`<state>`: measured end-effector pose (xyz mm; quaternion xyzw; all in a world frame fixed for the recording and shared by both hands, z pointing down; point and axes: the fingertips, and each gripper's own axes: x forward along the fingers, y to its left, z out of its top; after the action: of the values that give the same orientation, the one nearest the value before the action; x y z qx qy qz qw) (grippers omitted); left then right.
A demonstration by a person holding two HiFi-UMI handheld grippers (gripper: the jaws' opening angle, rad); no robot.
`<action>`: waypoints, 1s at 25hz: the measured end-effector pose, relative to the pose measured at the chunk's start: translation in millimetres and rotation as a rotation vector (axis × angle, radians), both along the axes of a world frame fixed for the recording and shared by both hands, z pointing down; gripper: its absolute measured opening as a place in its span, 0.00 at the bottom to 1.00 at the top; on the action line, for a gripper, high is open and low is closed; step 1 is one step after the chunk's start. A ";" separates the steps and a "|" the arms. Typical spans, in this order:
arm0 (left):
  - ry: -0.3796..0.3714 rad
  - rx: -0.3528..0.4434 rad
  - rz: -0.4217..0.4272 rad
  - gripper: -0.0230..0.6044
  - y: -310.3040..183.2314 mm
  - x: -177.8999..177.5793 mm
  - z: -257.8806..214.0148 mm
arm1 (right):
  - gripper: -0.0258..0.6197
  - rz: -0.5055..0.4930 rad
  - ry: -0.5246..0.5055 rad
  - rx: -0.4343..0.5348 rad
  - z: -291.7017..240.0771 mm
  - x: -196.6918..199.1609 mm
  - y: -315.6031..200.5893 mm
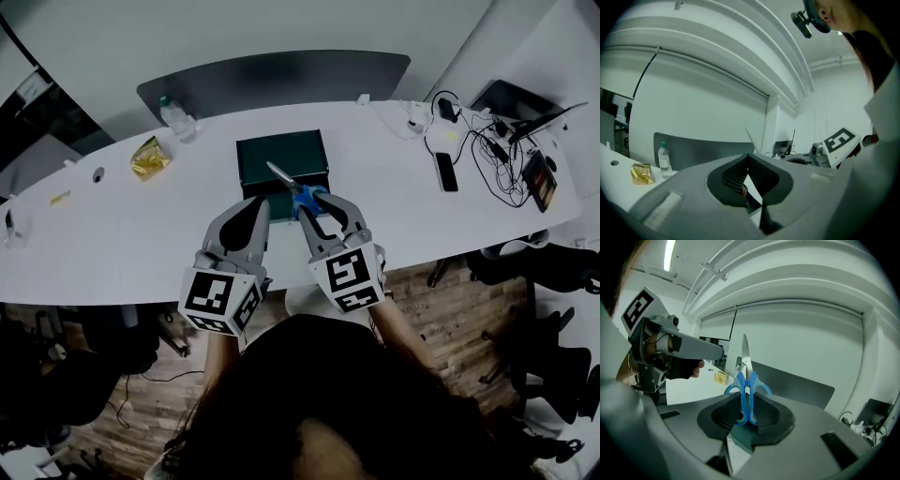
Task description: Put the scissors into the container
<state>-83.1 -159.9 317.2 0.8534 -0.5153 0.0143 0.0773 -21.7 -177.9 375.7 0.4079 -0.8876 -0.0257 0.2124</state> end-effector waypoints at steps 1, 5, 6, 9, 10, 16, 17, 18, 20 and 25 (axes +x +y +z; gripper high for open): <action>0.001 -0.002 -0.005 0.06 -4.6 -2.3 0.9 | 0.18 -0.009 0.012 -0.004 3.5 -1.6 -4.5; 0.003 -0.015 -0.035 0.06 -22.8 -12.7 5.8 | 0.18 -0.045 0.055 -0.018 16.8 -7.6 -21.0; 0.005 -0.020 -0.042 0.06 -26.9 -15.6 7.6 | 0.18 -0.055 0.067 -0.021 20.1 -9.0 -24.9; 0.012 -0.032 -0.062 0.06 -38.4 -24.9 12.8 | 0.18 -0.080 0.094 -0.032 31.3 -14.1 -35.6; 0.013 -0.036 -0.068 0.06 -42.1 -28.2 14.6 | 0.18 -0.090 0.105 -0.034 35.0 -16.0 -39.1; 0.025 -0.051 -0.098 0.06 -64.4 -39.9 22.2 | 0.18 -0.139 0.174 -0.068 59.8 -18.3 -57.1; 0.027 -0.051 -0.103 0.06 -67.5 -41.2 22.7 | 0.18 -0.143 0.179 -0.076 63.3 -18.1 -59.0; 0.030 -0.051 -0.107 0.06 -70.5 -42.8 23.0 | 0.18 -0.147 0.183 -0.082 66.7 -18.3 -61.1; 0.037 -0.052 -0.118 0.06 -76.3 -47.1 23.5 | 0.18 -0.157 0.196 -0.088 73.6 -19.8 -66.0; 0.058 -0.056 -0.155 0.06 -86.7 -56.9 24.3 | 0.18 -0.200 0.233 -0.100 84.6 -27.5 -75.9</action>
<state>-140.0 -246.6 341.5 0.8085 -0.5767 -0.0020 0.1167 -49.2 -253.8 460.3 0.3004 -0.8933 -0.0496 0.3305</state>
